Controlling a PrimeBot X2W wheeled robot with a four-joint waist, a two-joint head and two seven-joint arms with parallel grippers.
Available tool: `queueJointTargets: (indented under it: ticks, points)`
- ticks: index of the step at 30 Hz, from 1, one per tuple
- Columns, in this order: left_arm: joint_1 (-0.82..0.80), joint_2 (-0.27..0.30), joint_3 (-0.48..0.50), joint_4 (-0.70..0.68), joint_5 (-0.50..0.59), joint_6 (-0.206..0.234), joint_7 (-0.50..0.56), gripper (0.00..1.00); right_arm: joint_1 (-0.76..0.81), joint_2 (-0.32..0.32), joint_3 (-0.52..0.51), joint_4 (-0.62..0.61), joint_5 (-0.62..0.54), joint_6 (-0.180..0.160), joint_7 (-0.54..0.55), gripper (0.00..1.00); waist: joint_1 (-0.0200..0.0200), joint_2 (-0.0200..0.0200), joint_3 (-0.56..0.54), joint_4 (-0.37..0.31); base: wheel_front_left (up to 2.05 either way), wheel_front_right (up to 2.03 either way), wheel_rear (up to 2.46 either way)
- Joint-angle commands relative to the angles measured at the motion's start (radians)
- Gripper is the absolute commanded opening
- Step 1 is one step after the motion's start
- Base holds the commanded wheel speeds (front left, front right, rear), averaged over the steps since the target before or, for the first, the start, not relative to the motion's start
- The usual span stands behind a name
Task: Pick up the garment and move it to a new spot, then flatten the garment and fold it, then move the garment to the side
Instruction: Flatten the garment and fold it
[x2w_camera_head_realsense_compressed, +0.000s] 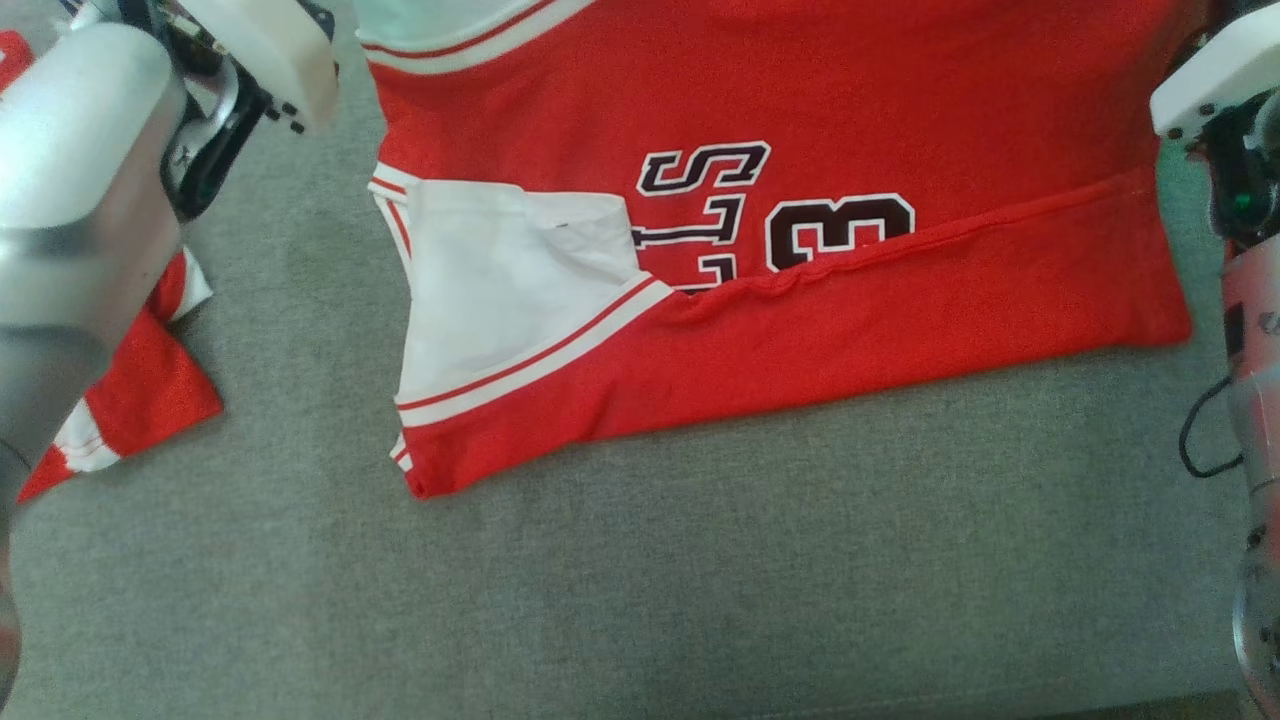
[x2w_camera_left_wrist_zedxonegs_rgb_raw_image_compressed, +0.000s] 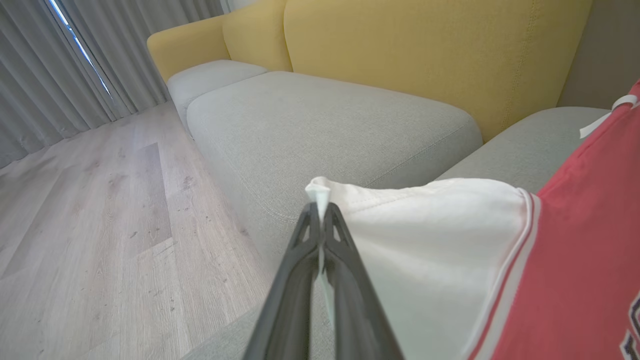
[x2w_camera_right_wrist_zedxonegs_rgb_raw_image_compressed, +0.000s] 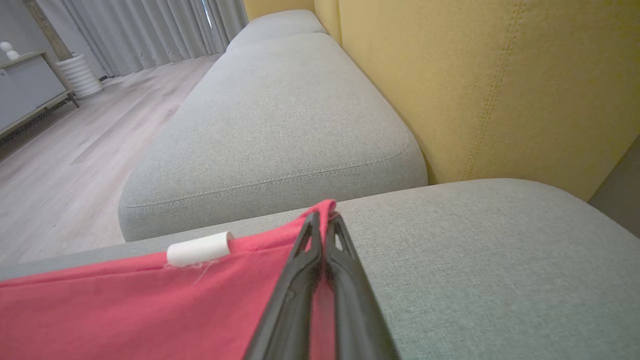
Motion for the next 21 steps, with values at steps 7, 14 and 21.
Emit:
queueJointTargets:
  ticks: [7, 14, 21]
  points:
    - [0.027, 0.051, 0.000, -0.030, -0.038, -0.026, 0.004, 0.00, 0.065, -0.032, 0.038, -0.019, 0.058, 0.007, -0.009, 0.00, -0.0001, 0.0000, -0.052, 0.027, 0.00, 0.00, 0.00]
    - [0.109, 0.107, -0.015, -0.161, -0.131, -0.032, 0.068, 0.00, 0.147, -0.074, 0.074, -0.036, 0.127, 0.007, 0.024, 0.00, -0.0001, 0.0000, -0.110, 0.045, 0.00, 0.00, 0.00]
    - [0.211, 0.213, -0.044, -0.390, -0.217, -0.033, 0.190, 0.00, 0.256, -0.128, 0.119, -0.072, 0.200, 0.007, 0.104, 0.00, -0.0001, 0.0000, -0.169, 0.062, 0.00, 0.00, 0.00]
